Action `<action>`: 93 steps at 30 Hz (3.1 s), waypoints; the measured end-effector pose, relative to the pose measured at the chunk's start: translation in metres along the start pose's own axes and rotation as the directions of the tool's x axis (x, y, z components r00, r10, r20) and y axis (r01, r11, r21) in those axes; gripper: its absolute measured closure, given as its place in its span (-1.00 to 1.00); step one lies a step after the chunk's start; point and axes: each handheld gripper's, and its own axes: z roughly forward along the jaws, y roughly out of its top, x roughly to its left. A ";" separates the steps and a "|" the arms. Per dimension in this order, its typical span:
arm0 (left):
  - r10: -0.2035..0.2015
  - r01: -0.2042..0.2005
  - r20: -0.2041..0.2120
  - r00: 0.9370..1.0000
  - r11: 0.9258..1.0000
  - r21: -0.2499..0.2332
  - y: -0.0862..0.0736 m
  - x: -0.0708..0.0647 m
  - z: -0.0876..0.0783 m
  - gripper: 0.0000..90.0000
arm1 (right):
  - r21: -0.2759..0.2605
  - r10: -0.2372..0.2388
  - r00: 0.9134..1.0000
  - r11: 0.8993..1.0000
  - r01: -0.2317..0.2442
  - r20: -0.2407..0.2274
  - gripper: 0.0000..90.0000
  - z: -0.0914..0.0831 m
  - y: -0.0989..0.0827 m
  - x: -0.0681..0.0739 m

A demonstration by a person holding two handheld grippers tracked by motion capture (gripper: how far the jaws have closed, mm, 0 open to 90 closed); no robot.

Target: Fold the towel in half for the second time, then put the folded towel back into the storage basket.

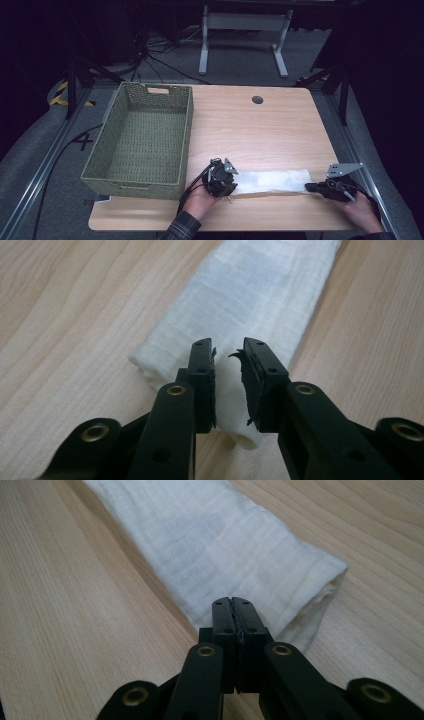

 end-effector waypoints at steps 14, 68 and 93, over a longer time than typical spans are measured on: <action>-0.008 0.008 0.000 1.000 0.999 -0.050 0.027 0.021 0.008 0.98 | -0.063 0.008 1.000 0.998 -0.009 -0.013 1.00 0.000 0.017 0.007; 0.114 -0.125 0.205 0.972 0.991 0.045 0.009 -0.030 0.035 0.96 | -0.027 -0.137 0.988 0.990 0.135 -0.072 1.00 0.095 0.104 0.002; 0.243 -0.236 0.242 0.940 0.970 -0.058 0.032 -0.033 0.031 -0.03 | -0.105 -0.167 0.979 0.982 0.155 -0.118 0.23 0.084 0.112 0.006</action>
